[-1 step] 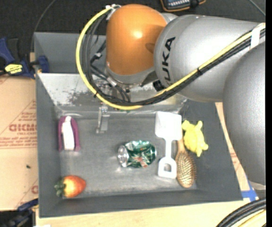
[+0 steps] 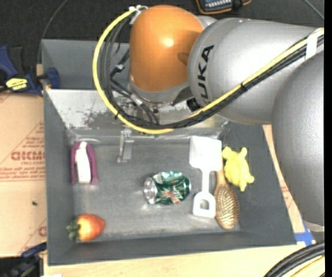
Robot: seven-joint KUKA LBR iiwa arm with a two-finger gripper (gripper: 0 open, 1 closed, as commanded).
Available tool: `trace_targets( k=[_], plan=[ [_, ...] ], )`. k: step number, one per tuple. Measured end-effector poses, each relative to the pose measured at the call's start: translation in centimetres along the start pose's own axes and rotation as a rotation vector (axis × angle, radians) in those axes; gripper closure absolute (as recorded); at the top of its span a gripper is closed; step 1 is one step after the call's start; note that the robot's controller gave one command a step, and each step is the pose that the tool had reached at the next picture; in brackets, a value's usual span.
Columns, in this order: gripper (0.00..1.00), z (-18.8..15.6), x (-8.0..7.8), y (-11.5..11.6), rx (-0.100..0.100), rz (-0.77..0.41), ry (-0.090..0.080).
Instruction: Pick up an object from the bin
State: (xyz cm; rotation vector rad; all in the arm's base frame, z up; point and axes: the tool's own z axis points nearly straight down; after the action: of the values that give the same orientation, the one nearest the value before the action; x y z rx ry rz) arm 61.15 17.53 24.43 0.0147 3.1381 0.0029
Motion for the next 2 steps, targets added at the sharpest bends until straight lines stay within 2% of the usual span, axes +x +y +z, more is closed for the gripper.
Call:
trace_targets(
  k=[1,2],
  plan=[
    [0.00,3.1,0.8,-9.1,-0.001,0.148,-0.002],
    [0.00,5.2,0.5,-8.0,-0.003,-0.019,-0.006]
  ],
)
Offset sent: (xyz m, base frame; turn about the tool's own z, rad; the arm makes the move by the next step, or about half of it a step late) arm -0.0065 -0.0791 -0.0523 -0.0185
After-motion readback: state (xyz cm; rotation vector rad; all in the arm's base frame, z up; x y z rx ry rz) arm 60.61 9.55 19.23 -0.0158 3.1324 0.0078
